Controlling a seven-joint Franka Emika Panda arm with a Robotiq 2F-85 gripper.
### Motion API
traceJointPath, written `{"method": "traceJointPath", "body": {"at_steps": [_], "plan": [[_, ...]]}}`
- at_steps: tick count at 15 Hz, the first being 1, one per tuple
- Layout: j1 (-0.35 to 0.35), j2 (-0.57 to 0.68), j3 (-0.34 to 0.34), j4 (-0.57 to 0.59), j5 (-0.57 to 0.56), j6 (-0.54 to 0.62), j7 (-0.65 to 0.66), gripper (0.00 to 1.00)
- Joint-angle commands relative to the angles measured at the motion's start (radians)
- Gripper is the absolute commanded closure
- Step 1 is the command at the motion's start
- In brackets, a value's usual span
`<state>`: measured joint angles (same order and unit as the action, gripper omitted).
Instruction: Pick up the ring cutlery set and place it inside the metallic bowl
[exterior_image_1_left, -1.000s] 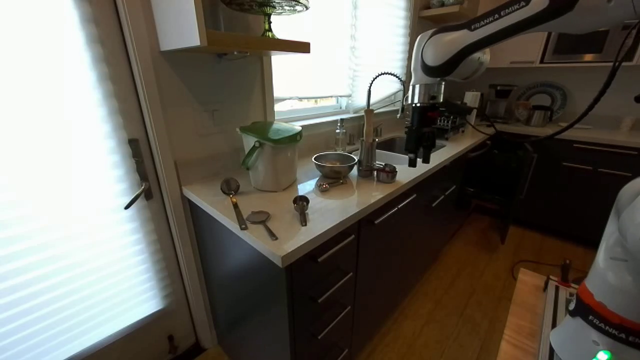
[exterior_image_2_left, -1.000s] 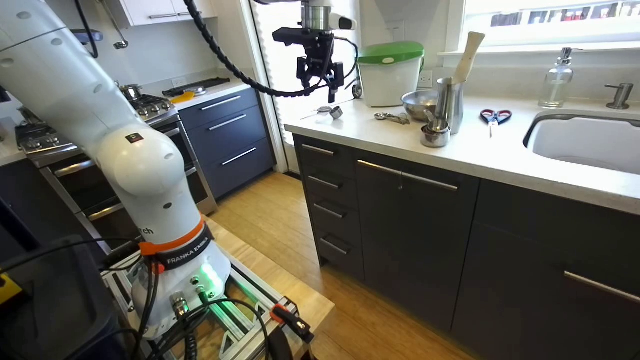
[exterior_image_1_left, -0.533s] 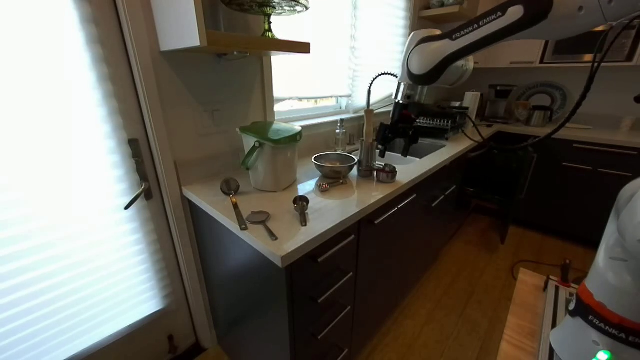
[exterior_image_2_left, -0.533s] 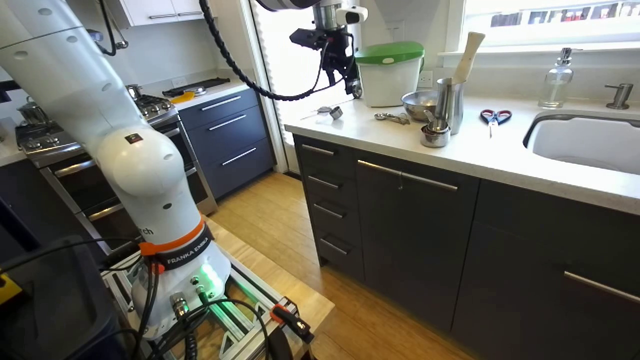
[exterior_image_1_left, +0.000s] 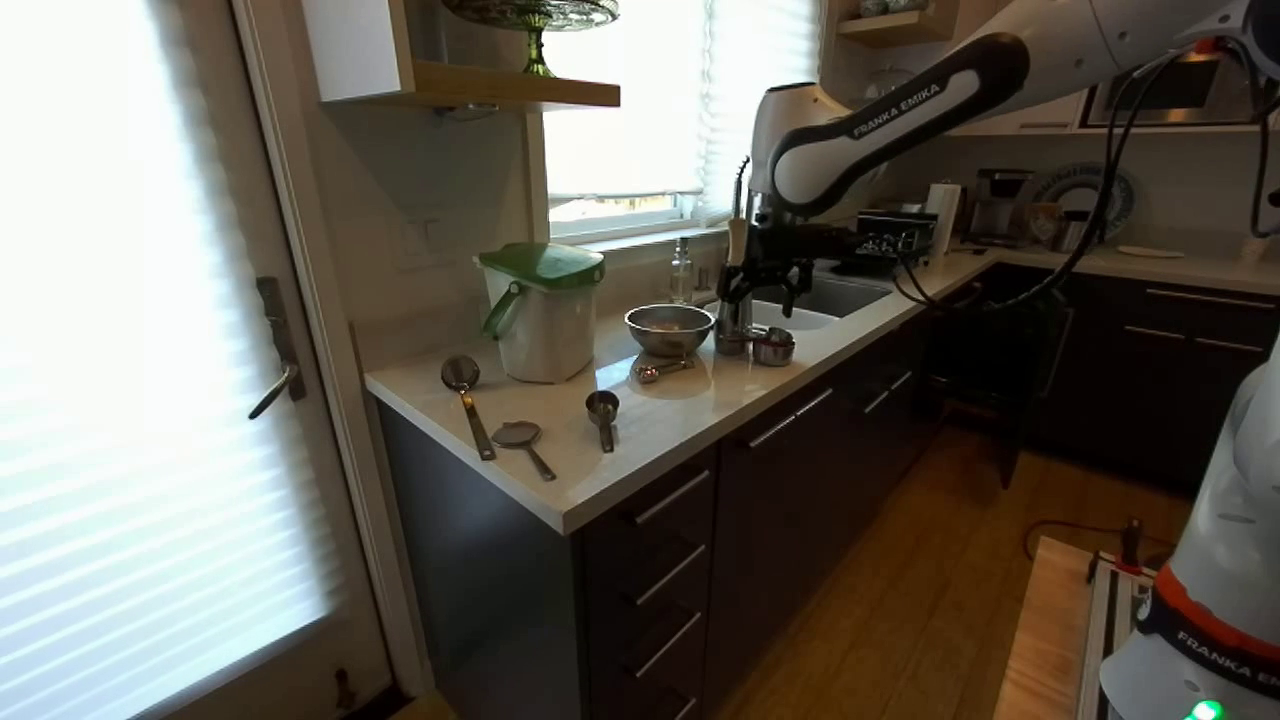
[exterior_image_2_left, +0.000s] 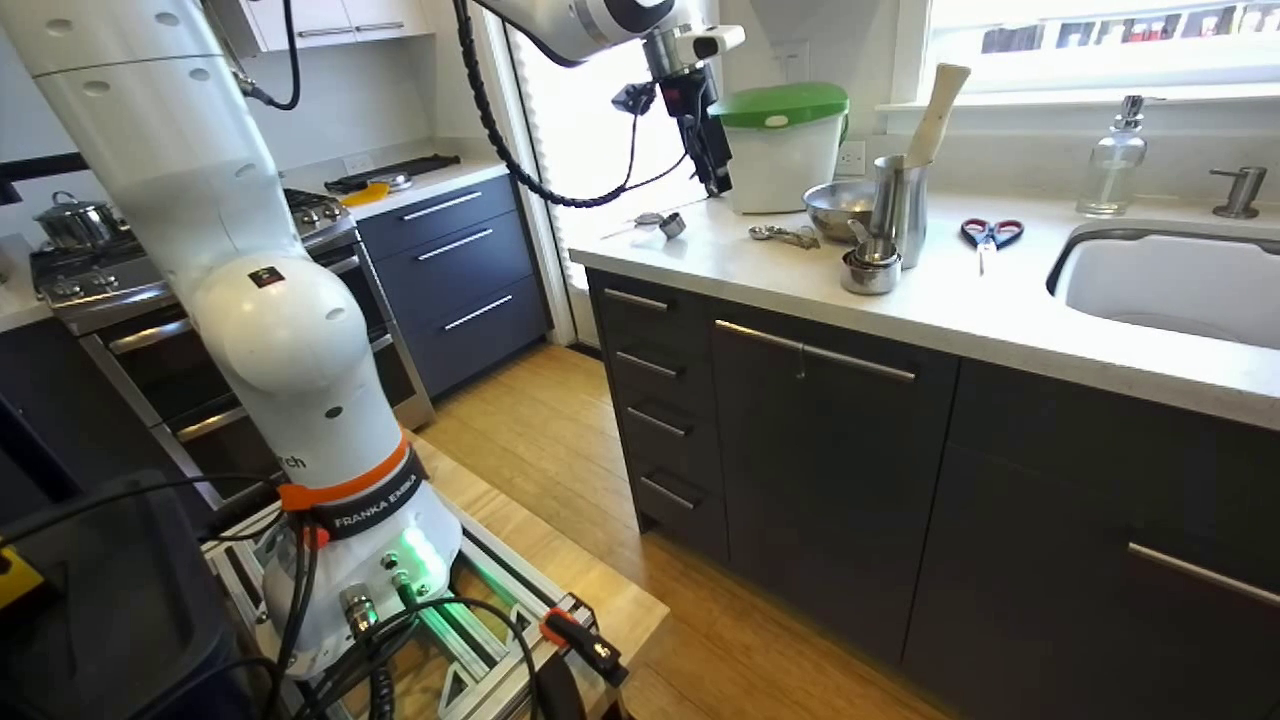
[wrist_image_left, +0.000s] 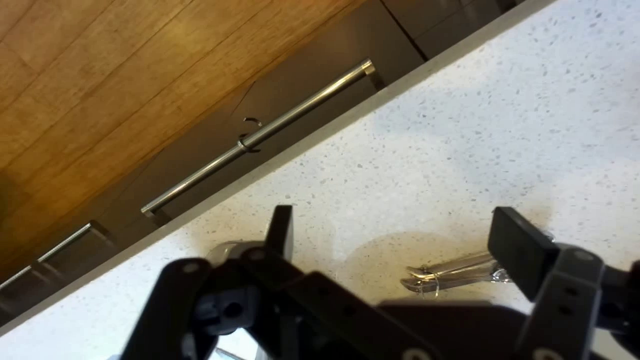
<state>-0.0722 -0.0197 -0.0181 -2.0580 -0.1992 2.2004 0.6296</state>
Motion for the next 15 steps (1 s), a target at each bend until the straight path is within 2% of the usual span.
{"method": "traceJointPath", "body": {"at_steps": [1,9,13,15], "plan": [[0.009,0.011,-0.008,0.014,-0.005,-0.008,0.004,0.0],[0.011,0.028,-0.008,0.034,0.007,-0.02,0.014,0.0],[0.025,0.099,-0.004,0.094,-0.001,-0.009,0.076,0.0],[0.033,0.151,-0.011,0.142,-0.023,0.0,0.153,0.0]]}}
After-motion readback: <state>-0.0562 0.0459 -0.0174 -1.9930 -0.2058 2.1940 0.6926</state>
